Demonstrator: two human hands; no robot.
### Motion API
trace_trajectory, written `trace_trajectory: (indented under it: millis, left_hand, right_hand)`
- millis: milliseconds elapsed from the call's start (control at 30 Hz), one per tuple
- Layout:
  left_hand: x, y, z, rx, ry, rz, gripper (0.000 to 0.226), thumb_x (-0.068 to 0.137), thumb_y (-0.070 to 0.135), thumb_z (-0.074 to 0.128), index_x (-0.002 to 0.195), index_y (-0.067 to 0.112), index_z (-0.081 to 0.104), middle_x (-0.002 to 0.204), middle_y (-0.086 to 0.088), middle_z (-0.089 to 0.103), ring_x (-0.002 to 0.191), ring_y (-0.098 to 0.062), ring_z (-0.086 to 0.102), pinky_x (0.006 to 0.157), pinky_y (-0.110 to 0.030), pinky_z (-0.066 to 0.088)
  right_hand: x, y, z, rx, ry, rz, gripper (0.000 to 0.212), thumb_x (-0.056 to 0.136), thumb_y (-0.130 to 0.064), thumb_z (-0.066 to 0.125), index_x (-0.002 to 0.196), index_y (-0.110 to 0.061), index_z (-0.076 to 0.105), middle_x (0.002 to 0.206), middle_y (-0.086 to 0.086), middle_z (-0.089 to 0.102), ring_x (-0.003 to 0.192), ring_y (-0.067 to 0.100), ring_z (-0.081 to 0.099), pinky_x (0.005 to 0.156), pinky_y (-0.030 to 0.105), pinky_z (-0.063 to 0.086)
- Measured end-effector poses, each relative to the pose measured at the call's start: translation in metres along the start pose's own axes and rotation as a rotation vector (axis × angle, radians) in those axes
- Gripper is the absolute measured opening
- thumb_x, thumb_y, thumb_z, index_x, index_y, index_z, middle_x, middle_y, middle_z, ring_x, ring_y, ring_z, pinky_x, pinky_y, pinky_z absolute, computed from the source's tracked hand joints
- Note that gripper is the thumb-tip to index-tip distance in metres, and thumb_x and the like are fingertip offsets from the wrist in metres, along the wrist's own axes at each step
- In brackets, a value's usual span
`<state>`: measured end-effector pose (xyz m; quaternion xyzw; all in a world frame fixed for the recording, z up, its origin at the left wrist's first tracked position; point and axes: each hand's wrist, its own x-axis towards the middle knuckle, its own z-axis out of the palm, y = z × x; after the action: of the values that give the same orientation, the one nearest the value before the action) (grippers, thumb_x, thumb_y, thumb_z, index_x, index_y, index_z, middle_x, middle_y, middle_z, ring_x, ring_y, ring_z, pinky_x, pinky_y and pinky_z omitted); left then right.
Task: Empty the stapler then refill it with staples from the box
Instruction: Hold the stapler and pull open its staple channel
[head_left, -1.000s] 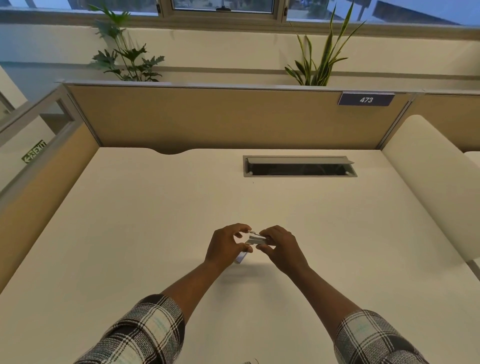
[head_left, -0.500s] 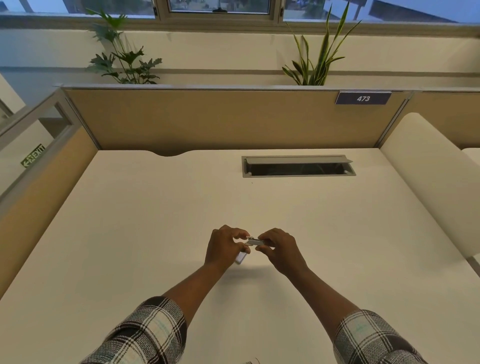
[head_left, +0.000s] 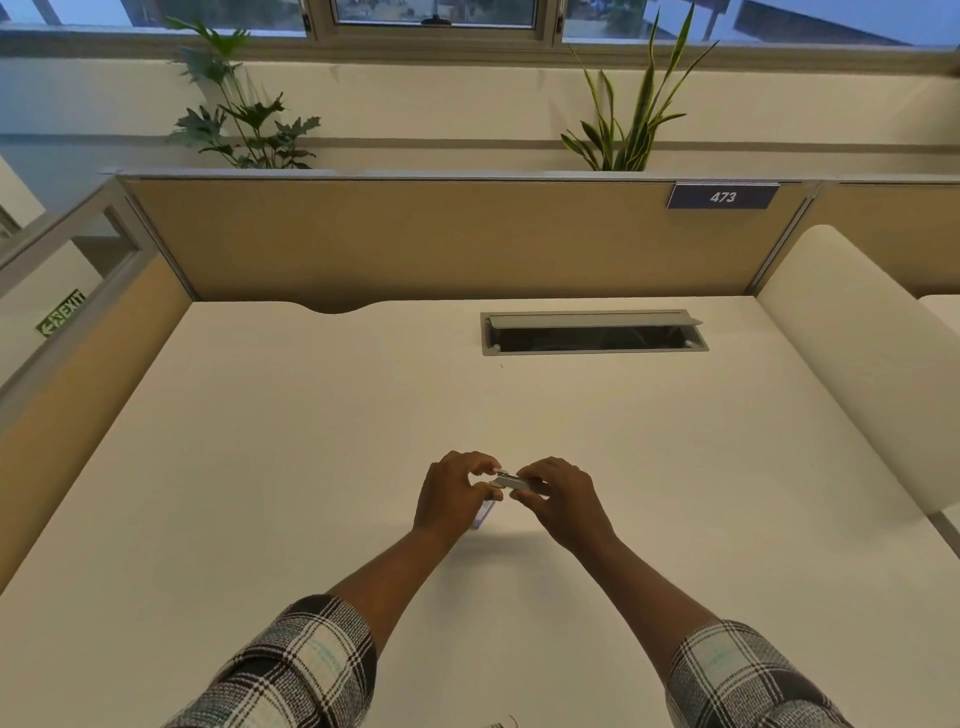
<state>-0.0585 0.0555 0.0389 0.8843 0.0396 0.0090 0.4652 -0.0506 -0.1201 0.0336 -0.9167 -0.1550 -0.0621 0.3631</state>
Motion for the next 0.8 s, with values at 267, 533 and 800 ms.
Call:
trace_trajectory:
  millis: [267,533,800]
  left_hand:
    - [0.0028,-0.0059,-0.0004,-0.147,-0.073,-0.01,0.04,0.073,0.0,0.078,0.105,0.023,0.072,0.102,0.007,0.072,0.089,-0.013,0.066,0.076,-0.025,0.056]
    - [0.0015,-0.0022,0.0029,-0.326,-0.162,-0.067,0.054,0.079,-0.01,0.061,0.114,0.031,0.069,0.104,0.005,0.072,0.098,-0.013,0.068,0.088,-0.028,0.057]
    - [0.0049,-0.0002,0.0085,-0.417,-0.141,-0.161,0.051,0.081,-0.009,0.062,0.116,0.028,0.065,0.105,-0.005,0.069,0.093,-0.014,0.07,0.081,-0.022,0.057]
  right_hand:
    - [-0.0017,-0.001,0.003,0.016,-0.008,0.018,0.025,0.074,-0.017,0.081,0.094,-0.011,0.068,0.088,0.003,0.068,0.076,0.015,0.058,0.07,0.026,0.047]
    - [-0.0017,0.0003,0.0055,0.182,-0.125,0.216,0.034,0.073,-0.028,0.081,0.098,-0.022,0.059,0.087,-0.008,0.068,0.081,0.008,0.062,0.069,0.016,0.046]
    - [0.0016,-0.0069,0.0041,0.366,-0.111,0.365,0.023,0.076,-0.027,0.08,0.092,-0.018,0.067,0.077,-0.007,0.068,0.066,0.006,0.059,0.061,0.012,0.044]
